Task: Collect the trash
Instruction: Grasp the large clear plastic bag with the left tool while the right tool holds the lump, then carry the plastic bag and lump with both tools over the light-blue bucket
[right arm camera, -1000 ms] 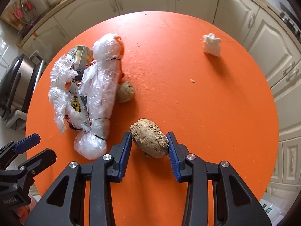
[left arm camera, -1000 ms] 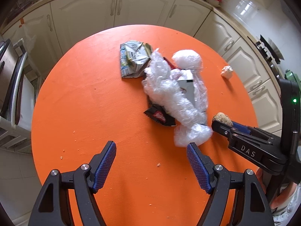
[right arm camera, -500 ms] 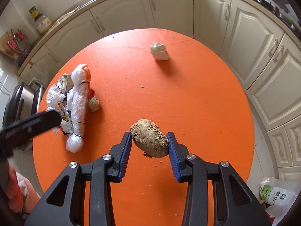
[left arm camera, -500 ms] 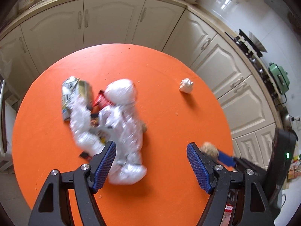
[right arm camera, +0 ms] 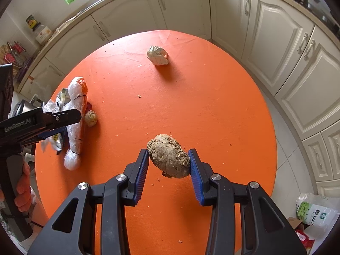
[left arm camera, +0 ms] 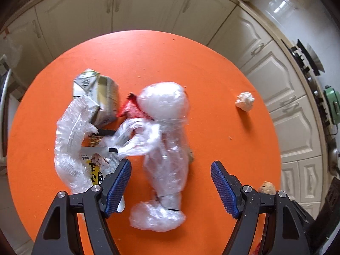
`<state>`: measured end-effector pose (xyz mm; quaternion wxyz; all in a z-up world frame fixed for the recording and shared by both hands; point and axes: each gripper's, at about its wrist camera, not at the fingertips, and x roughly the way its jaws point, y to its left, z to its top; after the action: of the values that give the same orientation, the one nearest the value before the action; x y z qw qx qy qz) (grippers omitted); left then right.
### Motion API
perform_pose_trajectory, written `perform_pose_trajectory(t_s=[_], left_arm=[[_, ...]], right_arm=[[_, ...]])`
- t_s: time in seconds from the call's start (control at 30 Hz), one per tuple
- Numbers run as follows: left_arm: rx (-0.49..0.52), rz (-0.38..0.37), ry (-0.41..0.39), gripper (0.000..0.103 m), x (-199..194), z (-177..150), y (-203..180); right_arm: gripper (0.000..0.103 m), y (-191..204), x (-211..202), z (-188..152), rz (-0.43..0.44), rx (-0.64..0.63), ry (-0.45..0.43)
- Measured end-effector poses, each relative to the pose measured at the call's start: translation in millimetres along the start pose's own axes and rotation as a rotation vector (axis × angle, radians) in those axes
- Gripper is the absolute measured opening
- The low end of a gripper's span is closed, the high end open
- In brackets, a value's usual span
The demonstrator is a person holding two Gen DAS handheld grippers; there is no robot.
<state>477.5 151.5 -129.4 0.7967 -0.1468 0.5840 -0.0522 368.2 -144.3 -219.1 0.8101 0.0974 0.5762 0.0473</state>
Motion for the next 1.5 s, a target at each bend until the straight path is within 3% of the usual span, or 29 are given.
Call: perform_pose_trajectory(t_s=[0.07, 0.17, 0.33, 0.5, 0.9, 1.33, 1.5], left_arm=[[-0.031, 0.056, -0.022, 0.072, 1.5, 4.9, 10.1], [-0.051, 0.008, 0.006, 0.071, 8.2, 11.1, 13.5], [0.084, -0.019, 0.049, 0.07, 28.4, 10.2, -21.6], [0.082, 0.036, 0.069, 0.027, 50.4, 11.2, -17.6], [0.109, 0.003, 0.022, 0.022, 33.5, -15.5, -22.1], [0.236, 0.004, -0.136, 0.021, -41.9, -76.9, -51.9], [0.312, -0.008, -0.176, 0.021, -59.4, -105.0, -81.3]], right_arm=[[0.039, 3.7, 0.1, -0.8, 0.007, -0.005, 0.001], [0.039, 9.3, 0.8, -1.7, 0.009, -0.017, 0.005], [0.039, 14.7, 2.7, -2.3, 0.009, -0.028, 0.015], [0.039, 11.2, 3.5, -3.8, 0.001, -0.021, 0.021], [0.039, 16.2, 0.9, -2.2, 0.001, -0.014, 0.01], [0.039, 17.4, -31.8, -24.9, 0.007, -0.019, -0.045], [0.039, 11.1, -51.0, -36.1, 0.0, -0.004, -0.084]])
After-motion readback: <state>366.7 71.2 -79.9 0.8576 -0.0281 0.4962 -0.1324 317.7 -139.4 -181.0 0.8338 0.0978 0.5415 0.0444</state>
